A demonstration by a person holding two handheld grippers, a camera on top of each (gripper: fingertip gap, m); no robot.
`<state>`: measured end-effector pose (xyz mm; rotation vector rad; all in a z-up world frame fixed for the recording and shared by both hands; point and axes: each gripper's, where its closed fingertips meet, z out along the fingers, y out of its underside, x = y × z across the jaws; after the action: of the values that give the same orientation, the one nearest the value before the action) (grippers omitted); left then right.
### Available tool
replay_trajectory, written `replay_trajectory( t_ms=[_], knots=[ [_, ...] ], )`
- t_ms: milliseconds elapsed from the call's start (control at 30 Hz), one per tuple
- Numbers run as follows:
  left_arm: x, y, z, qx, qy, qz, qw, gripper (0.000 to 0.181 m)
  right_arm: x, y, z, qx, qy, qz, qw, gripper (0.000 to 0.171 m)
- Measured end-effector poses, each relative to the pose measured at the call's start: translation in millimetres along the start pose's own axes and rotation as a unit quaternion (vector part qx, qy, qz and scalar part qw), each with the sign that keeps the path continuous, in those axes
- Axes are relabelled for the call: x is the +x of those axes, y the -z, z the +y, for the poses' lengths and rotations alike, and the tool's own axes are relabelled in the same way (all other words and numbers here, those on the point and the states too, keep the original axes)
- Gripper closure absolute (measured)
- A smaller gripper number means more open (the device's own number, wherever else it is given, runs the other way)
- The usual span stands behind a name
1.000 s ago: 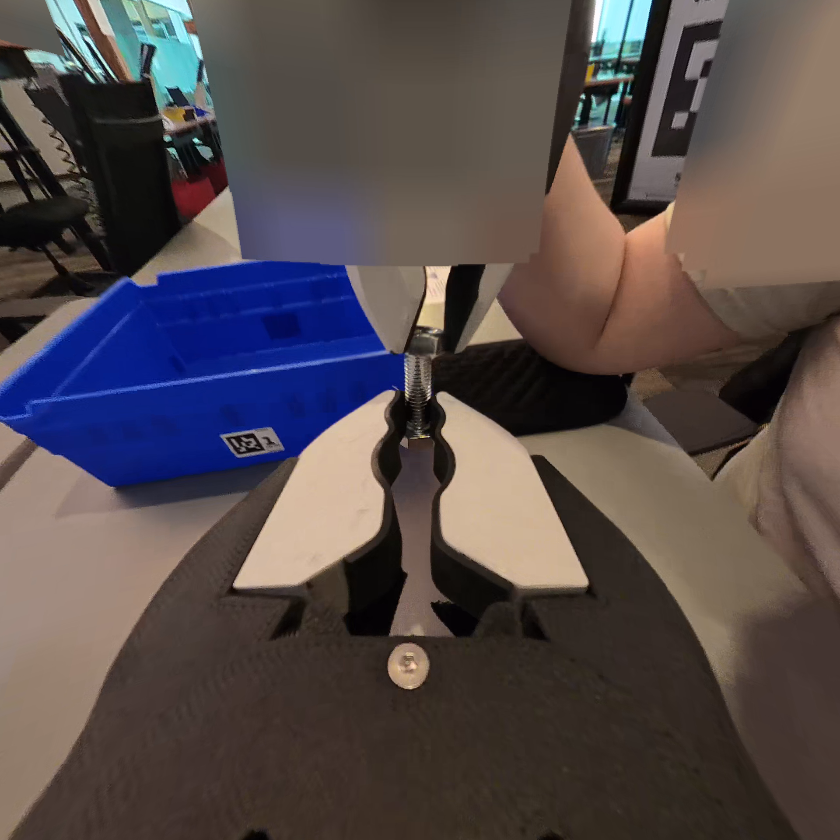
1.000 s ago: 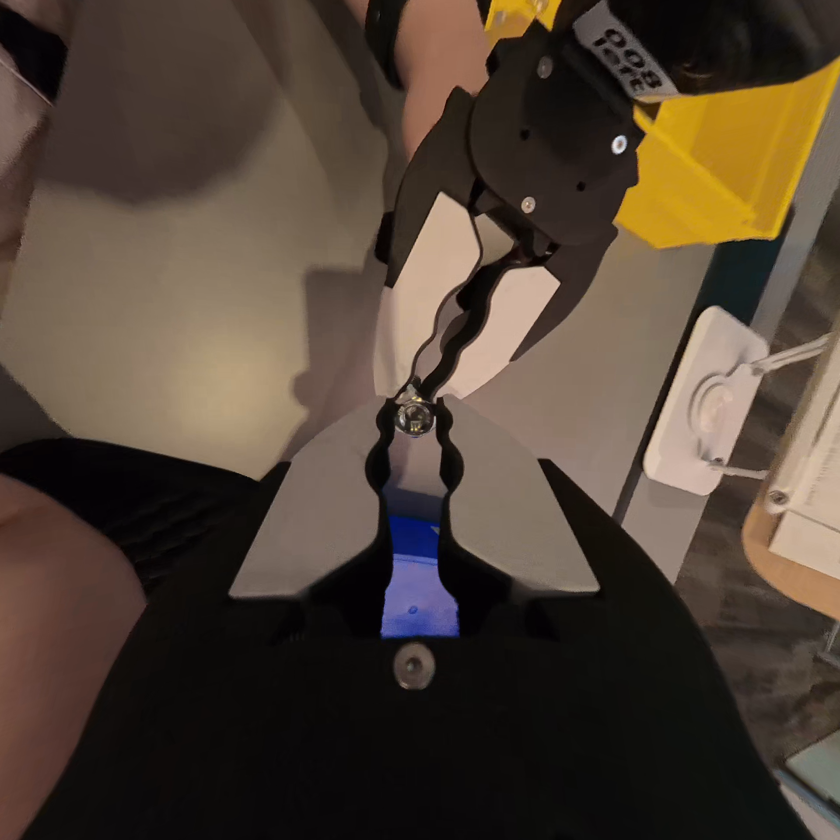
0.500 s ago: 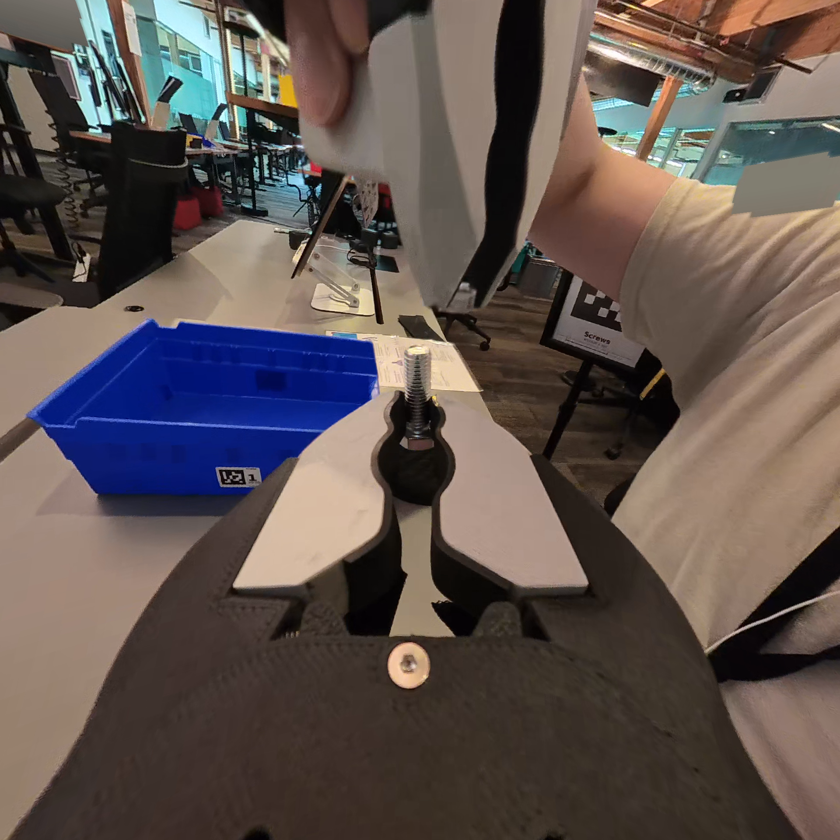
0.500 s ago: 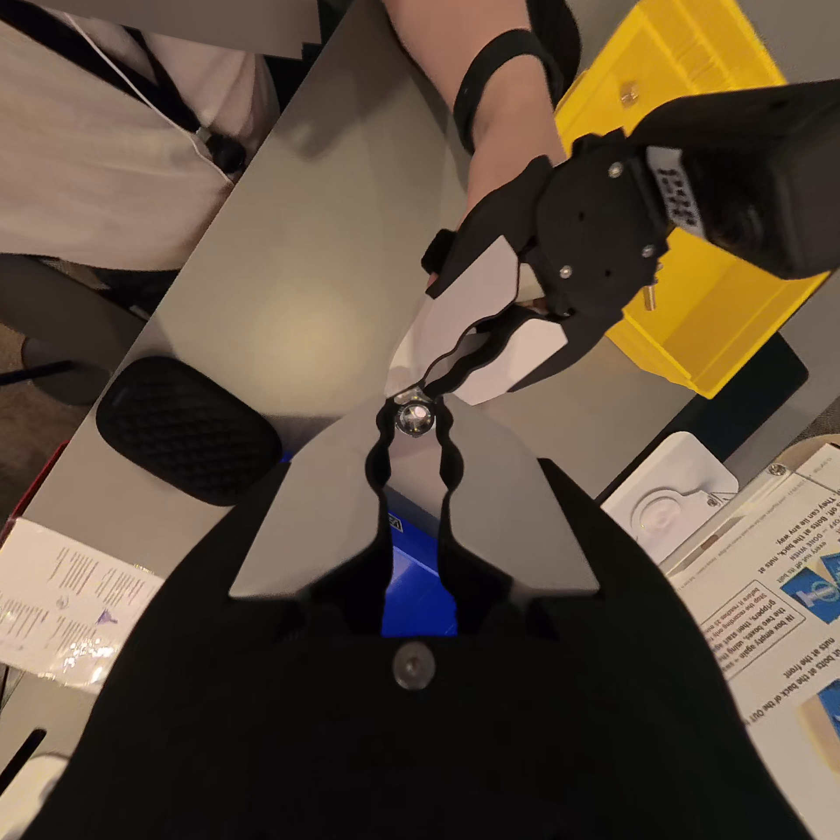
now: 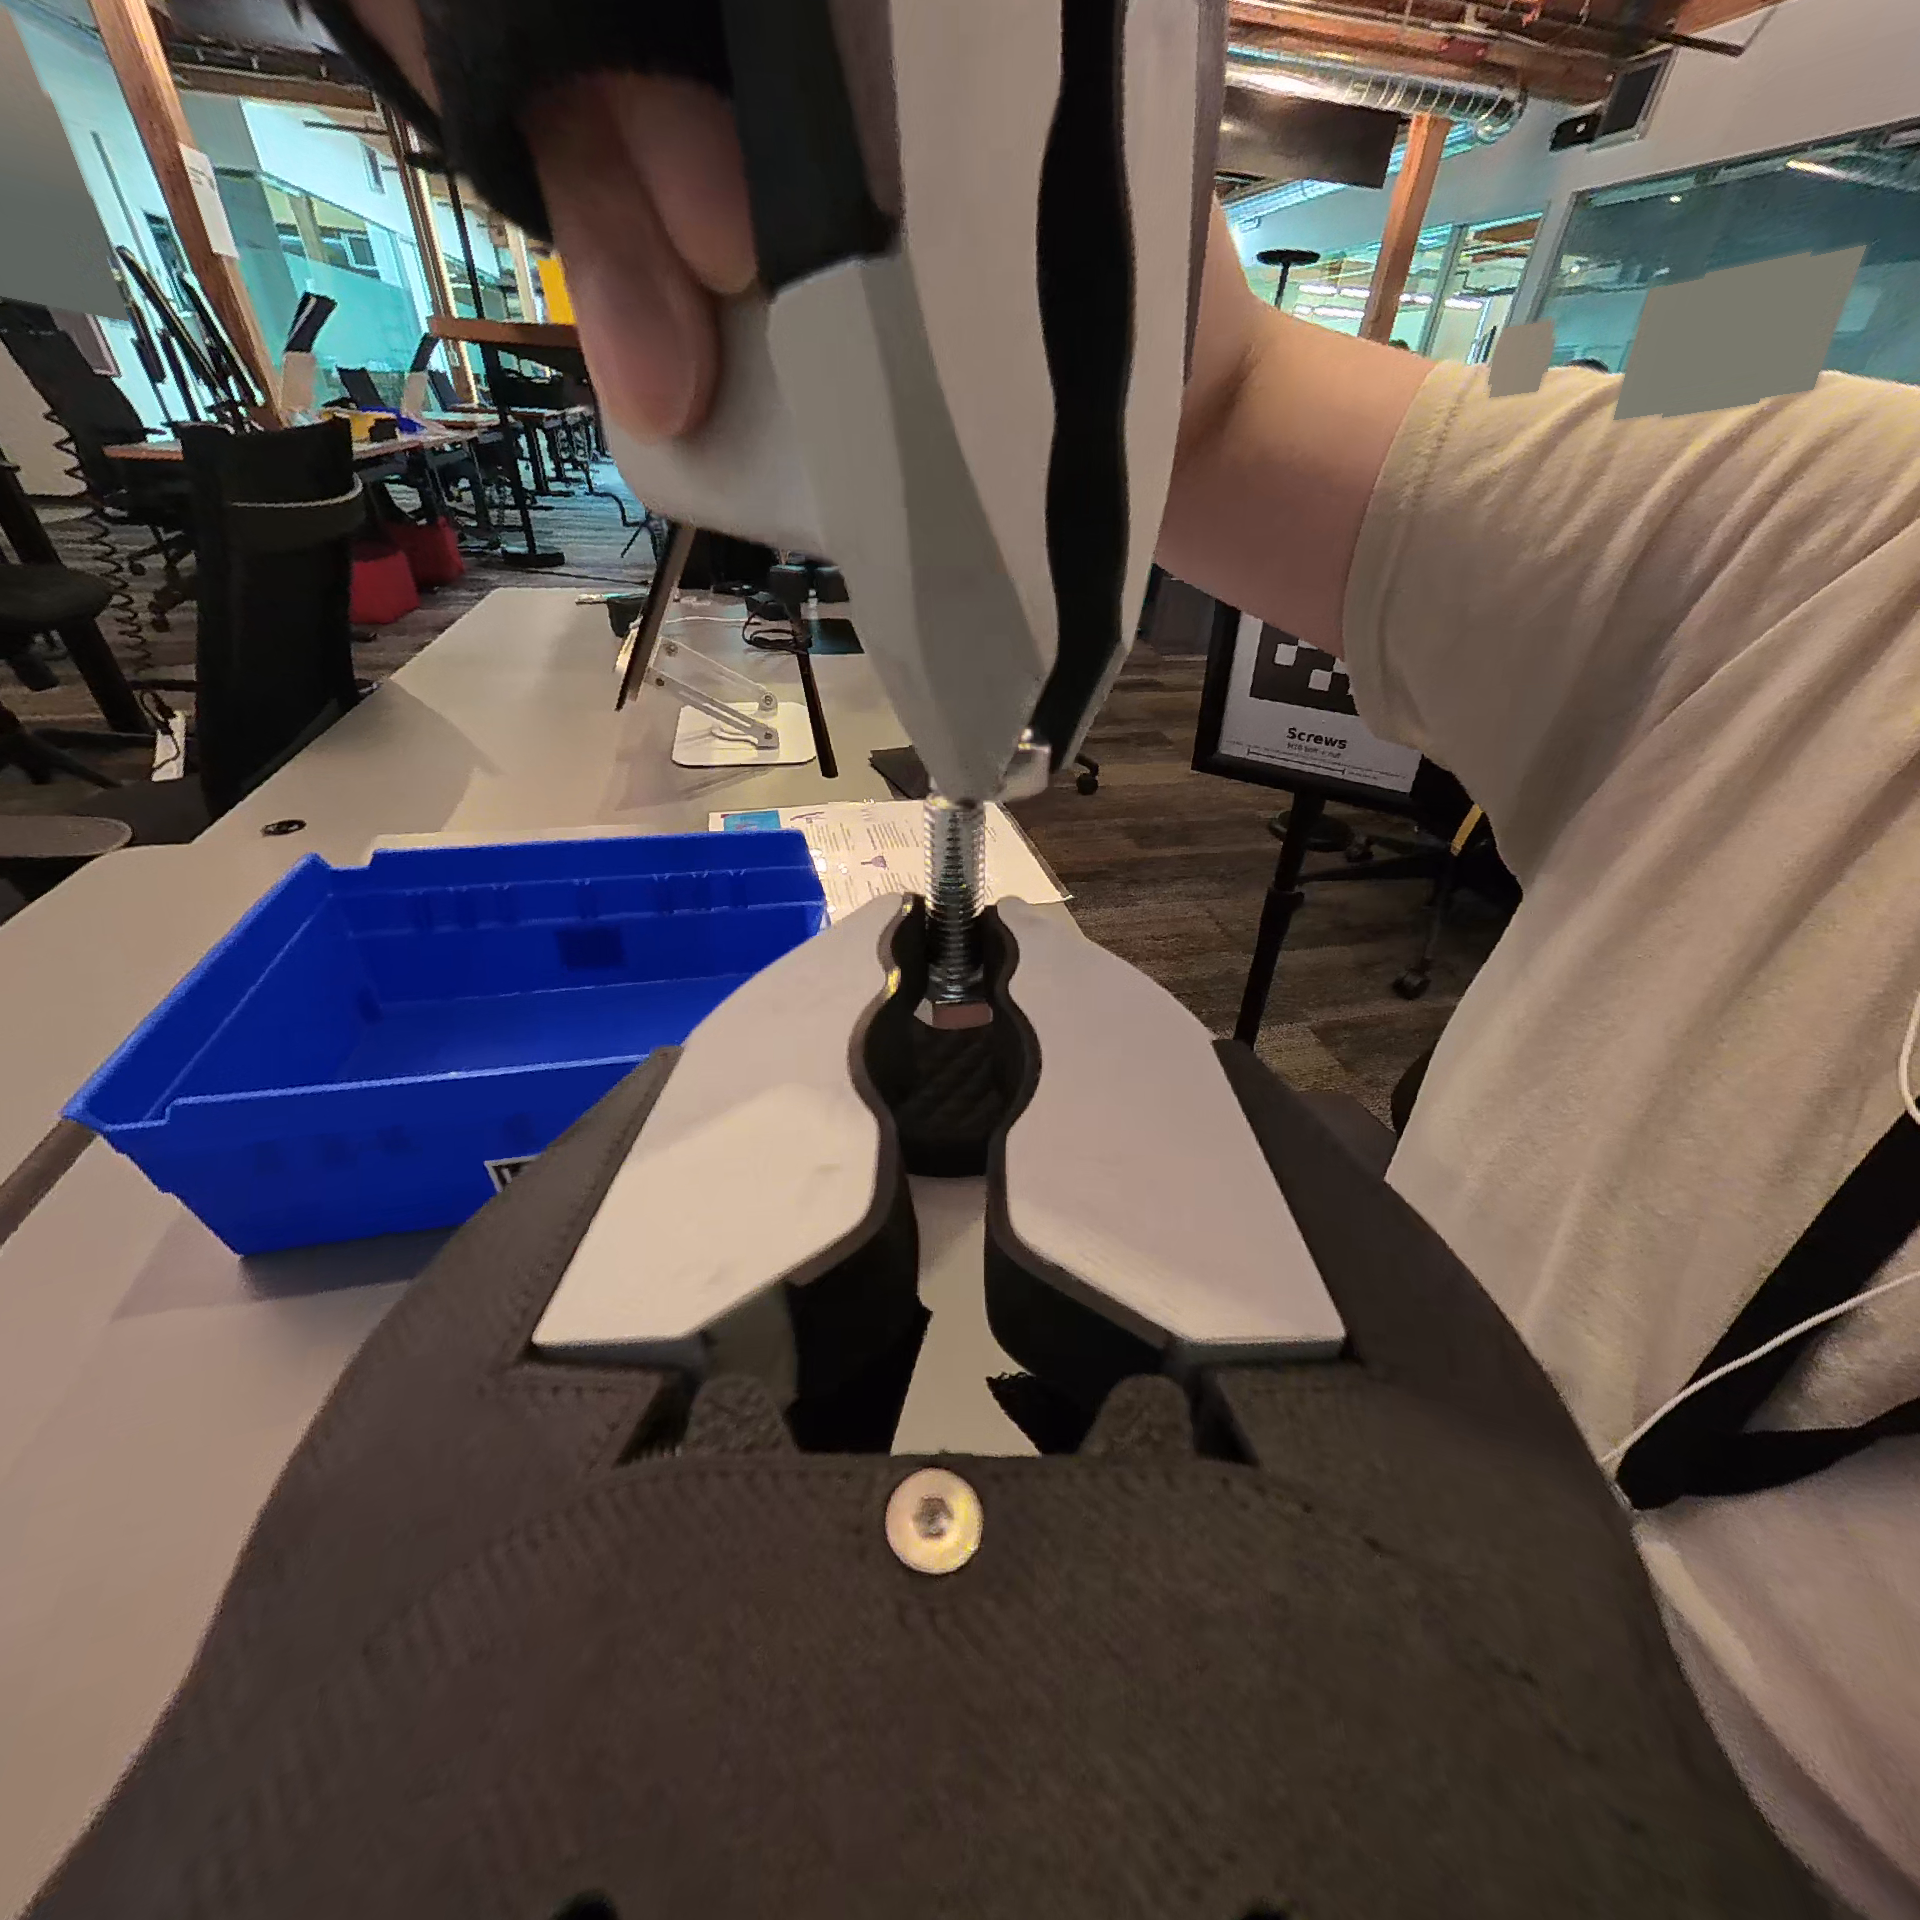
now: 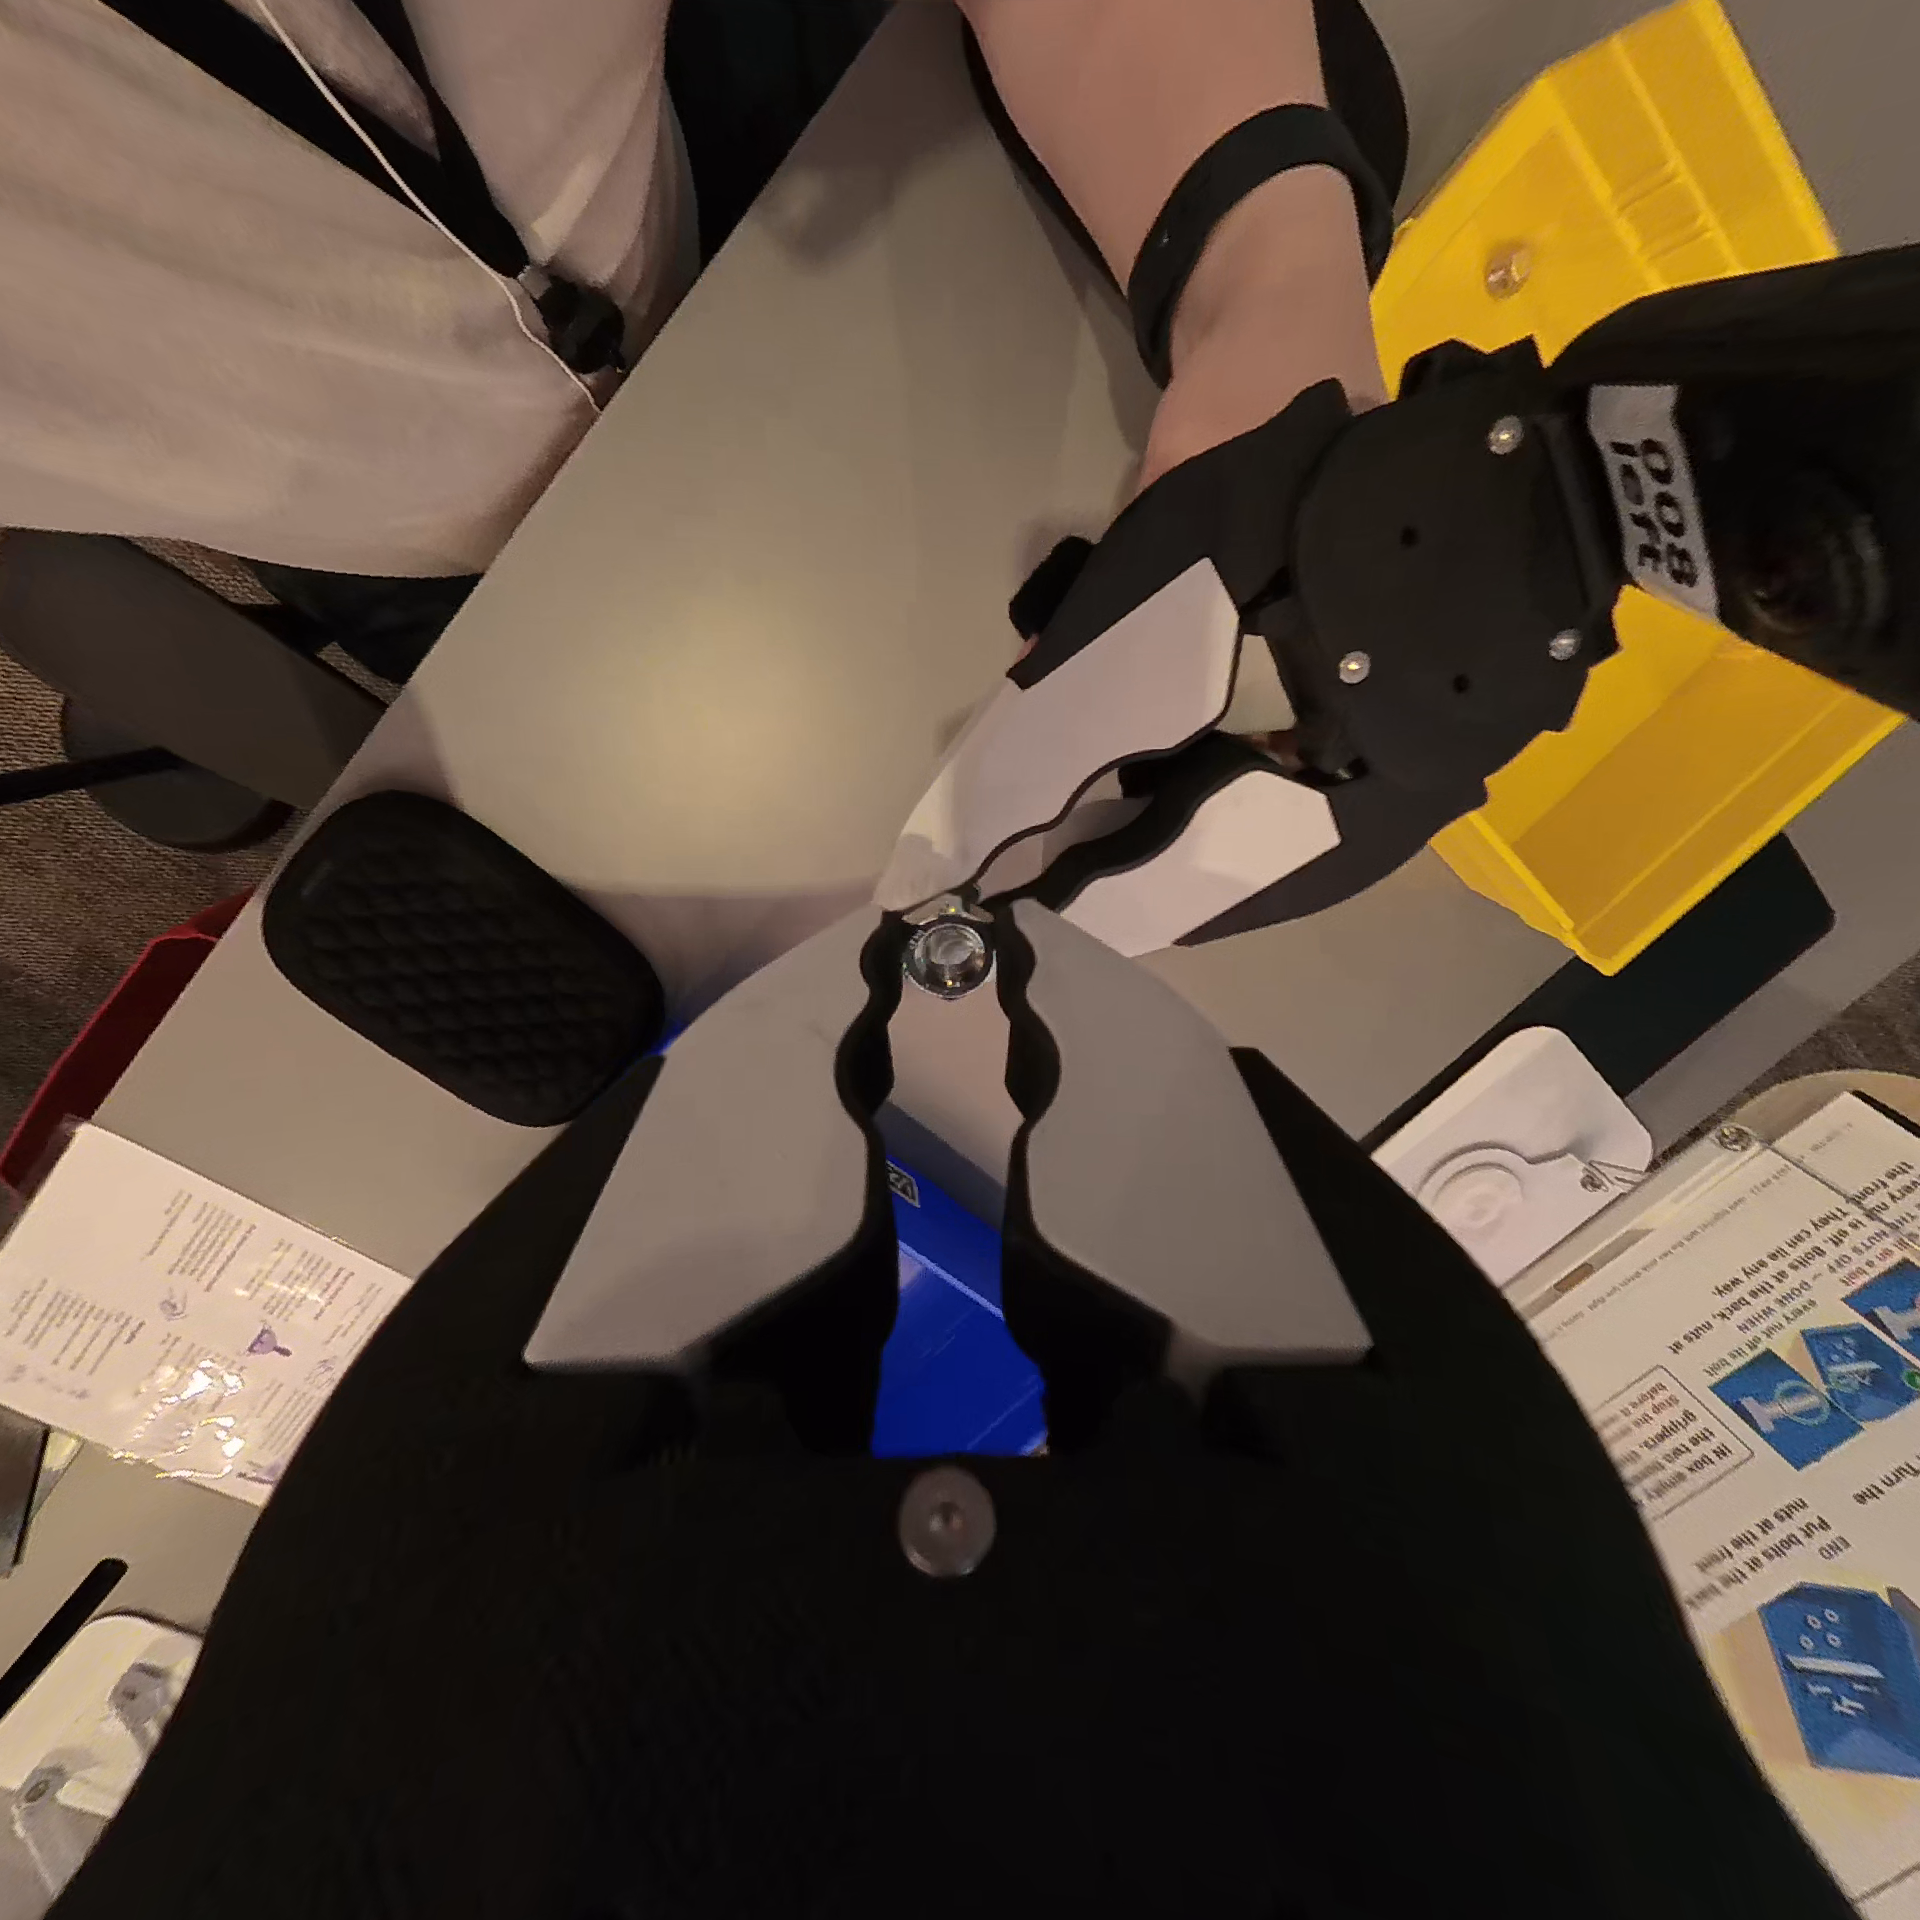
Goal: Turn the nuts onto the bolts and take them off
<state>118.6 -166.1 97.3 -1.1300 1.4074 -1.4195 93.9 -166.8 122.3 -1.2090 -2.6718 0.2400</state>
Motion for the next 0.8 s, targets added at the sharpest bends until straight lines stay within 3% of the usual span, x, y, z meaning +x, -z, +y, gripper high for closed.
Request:
replay_trajectory(
  t_ms=[533,700,800],
  knots=[
    [19.7,1.5,-6.7,0.004,-0.042,0.036,0.998,0.171,-7.9,-0.1,-13.6,-0.032,0.034,0.007,0.999,0.152],
    [6.7,5.3,-7.3,-0.002,-0.044,-0.010,0.999,0.171,5.0,-1.9,-7.5,-0.027,-0.137,0.011,0.990,0.153],
    [3.0,6.9,-5.5,-0.009,-0.047,-0.020,0.999,0.171,7.7,-3.4,-5.0,-0.005,-0.190,0.006,0.982,0.153]
  ],
)
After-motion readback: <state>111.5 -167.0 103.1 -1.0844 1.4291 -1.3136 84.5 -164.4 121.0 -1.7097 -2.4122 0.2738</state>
